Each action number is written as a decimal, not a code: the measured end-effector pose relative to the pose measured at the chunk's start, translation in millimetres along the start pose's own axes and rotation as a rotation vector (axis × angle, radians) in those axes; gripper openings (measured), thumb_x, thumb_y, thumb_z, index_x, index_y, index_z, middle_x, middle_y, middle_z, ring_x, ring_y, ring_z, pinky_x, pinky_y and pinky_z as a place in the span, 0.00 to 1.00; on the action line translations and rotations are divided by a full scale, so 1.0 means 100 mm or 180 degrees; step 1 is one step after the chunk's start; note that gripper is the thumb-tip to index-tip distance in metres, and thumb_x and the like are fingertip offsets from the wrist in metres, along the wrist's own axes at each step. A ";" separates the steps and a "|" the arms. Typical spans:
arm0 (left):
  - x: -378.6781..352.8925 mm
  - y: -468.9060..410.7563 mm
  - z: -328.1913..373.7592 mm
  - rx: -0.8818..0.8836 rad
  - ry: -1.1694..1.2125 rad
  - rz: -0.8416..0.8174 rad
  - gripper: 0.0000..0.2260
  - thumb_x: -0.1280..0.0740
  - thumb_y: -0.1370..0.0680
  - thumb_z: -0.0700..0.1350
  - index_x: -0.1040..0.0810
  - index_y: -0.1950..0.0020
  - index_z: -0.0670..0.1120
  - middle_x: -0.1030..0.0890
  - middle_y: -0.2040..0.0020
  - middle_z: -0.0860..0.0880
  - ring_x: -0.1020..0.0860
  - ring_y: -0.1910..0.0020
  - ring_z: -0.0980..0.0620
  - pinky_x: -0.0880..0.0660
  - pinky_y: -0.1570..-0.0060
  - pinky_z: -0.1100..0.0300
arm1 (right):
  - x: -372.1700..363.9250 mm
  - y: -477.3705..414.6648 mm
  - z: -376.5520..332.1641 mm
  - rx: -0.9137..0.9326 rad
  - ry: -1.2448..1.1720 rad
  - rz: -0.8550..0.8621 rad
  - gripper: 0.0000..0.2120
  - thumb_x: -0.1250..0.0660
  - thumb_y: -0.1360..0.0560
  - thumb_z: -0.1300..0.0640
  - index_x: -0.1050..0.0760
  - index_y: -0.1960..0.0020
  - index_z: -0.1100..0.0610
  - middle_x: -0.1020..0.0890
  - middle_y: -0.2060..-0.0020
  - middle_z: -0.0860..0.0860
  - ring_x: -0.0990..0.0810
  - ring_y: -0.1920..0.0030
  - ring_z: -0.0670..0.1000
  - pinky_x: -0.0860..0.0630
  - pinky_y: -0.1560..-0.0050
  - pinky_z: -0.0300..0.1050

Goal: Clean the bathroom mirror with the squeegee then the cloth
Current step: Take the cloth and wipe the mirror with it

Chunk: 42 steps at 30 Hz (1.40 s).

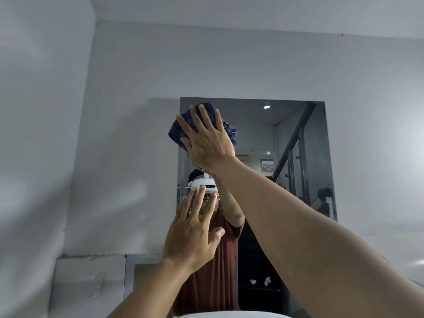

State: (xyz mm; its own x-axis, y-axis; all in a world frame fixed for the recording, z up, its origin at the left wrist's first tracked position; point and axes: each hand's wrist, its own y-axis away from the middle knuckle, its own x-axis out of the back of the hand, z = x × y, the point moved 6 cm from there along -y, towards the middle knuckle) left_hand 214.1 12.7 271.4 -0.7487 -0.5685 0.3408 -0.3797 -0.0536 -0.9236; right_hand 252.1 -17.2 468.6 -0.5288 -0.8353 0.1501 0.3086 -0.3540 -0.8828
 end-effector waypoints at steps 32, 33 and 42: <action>0.04 -0.02 0.01 0.0020 0.0068 -0.0052 0.41 0.29 0.27 0.60 0.41 0.20 0.48 0.42 0.20 0.43 0.42 0.21 0.41 0.37 0.26 0.46 | 0.24 1.00 2.25 -0.1849 -0.0294 0.0055 0.26 0.53 0.15 0.46 0.48 0.19 0.52 0.47 0.19 0.59 0.52 0.19 0.60 0.54 0.21 0.63; 0.03 -0.02 0.01 0.0017 0.0073 -0.0052 0.41 0.29 0.27 0.60 0.41 0.20 0.48 0.41 0.20 0.43 0.42 0.21 0.41 0.37 0.26 0.46 | 0.23 1.04 2.29 -0.1883 -0.0296 0.0061 0.26 0.53 0.15 0.46 0.47 0.19 0.51 0.46 0.19 0.59 0.52 0.19 0.61 0.54 0.21 0.63; 0.04 -0.01 0.04 -0.0012 -0.0063 -0.0079 0.38 0.34 0.25 0.61 0.40 0.20 0.46 0.41 0.20 0.42 0.43 0.21 0.42 0.42 0.25 0.49 | 0.13 1.62 2.29 -0.2204 -0.0173 -0.0084 0.29 0.56 0.17 0.40 0.53 0.18 0.46 0.50 0.19 0.57 0.54 0.19 0.58 0.57 0.21 0.60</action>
State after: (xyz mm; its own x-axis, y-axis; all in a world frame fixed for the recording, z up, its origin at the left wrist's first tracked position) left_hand 213.1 7.3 272.9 -0.7283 -0.5831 0.3600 -0.4000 -0.0648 -0.9142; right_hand 476.2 -181.7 429.6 -0.4833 -0.8564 0.1816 -0.2887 -0.0399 -0.9566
